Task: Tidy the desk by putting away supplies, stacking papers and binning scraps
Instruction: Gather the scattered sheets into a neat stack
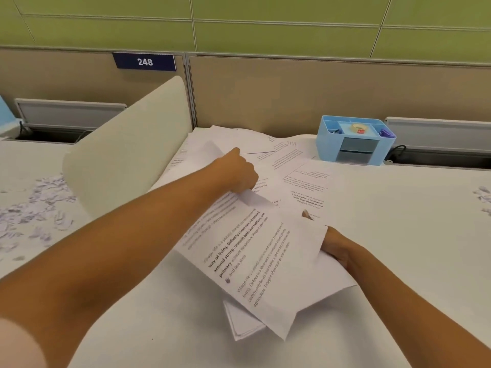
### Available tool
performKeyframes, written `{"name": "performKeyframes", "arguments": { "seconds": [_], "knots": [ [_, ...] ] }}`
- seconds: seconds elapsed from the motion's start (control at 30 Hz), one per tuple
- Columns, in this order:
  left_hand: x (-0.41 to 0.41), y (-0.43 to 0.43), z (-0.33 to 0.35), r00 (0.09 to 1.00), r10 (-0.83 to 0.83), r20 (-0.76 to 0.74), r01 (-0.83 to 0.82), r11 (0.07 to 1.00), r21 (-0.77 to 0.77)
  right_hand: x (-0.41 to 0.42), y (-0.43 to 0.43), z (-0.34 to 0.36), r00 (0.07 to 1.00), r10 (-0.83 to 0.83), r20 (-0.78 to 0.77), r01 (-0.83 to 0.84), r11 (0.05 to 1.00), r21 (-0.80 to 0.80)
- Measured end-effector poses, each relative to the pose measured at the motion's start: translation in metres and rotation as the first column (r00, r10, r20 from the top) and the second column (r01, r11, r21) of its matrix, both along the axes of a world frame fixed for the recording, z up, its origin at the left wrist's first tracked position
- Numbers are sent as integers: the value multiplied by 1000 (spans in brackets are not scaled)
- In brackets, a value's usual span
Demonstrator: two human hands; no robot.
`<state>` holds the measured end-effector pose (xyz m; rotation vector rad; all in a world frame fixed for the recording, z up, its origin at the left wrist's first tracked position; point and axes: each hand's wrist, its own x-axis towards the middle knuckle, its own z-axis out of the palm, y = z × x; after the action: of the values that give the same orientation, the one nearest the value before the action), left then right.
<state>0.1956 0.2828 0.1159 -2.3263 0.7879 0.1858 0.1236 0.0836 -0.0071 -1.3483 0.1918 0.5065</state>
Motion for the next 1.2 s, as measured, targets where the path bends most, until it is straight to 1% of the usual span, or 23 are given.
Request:
{"name": "performKeyframes", "arguments": {
  "seconds": [0.07,0.13,0.17,0.2,0.23,0.27,0.3,0.33,0.4,0.47,0.53,0.6,0.63,0.7,0.73,0.77,0.8,0.83,0.87,0.9,0.93,1.1,1.2],
  "knots": [
    [1,-4,0,991,-120,52,117,991,59,-1,-1,-1,999,-19,-45,20,1000,16],
    [2,-3,-8,973,-213,87,208,976,62,0,-4,-2,996,-27,-79,30,999,38],
    [3,-2,-15,949,-285,137,281,959,48,1,-6,-3,995,-32,-99,36,999,38],
    [6,-1,-24,888,-398,230,399,916,43,0,-4,-1,993,-43,-107,47,998,43],
    [5,1,-30,831,-455,319,474,880,22,1,-6,-2,995,-62,-81,65,997,36],
    [6,3,-36,797,-454,399,513,857,-51,1,-8,-1,994,-96,-46,96,995,8],
    [6,5,-43,790,-412,454,525,837,-154,1,-8,0,996,-85,-5,85,996,3],
    [5,6,-47,824,-318,470,482,829,-283,1,-8,3,999,-36,21,36,999,32],
    [-1,8,-50,904,-111,412,339,775,-534,0,-6,3,998,60,-13,-58,991,121],
    [-8,13,-51,945,148,293,123,669,-733,1,-6,1,997,65,-50,-57,987,147],
    [-16,30,-52,905,400,143,-74,480,-874,2,-6,0,999,23,-37,-18,989,144],
    [-27,54,-55,822,568,-38,-193,215,-957,3,-7,1,1000,-13,-17,16,988,151],
    [-33,66,-58,769,628,-121,-240,108,-965,4,-8,0,1000,-25,-5,26,990,137],
    [-46,91,-71,665,686,-294,-337,-75,-938,4,-7,0,999,-41,10,39,992,123],
    [-52,99,-77,619,652,-438,-399,-219,-890,4,-6,2,999,-45,10,43,992,119],
    [-58,102,-81,575,543,-612,-473,-391,-790,5,-5,1,999,-42,8,40,993,114],
    [-65,101,-84,543,347,-764,-549,-542,-637,5,-4,2,999,-33,-2,33,993,112],
    [-70,98,-87,509,137,-849,-618,-628,-472,4,-2,4,1000,-26,-16,27,994,104],
    [-74,95,-89,484,-24,-875,-654,-674,-344,4,0,6,999,-22,-31,24,996,90],
    [-74,93,-92,484,-118,-867,-651,-710,-267,4,2,8,999,-5,-33,7,998,70],
    [-73,92,-96,505,-149,-850,-627,-740,-243,4,4,10,999,19,-28,-18,999,48],
    [-63,86,-100,610,-122,-783,-499,-827,-259,0,17,18,984,173,48,-174,985,-4],
    [-62,89,-96,656,-159,-738,-415,-893,-176,1,24,21,979,190,77,-189,982,-20]
  ]
}}
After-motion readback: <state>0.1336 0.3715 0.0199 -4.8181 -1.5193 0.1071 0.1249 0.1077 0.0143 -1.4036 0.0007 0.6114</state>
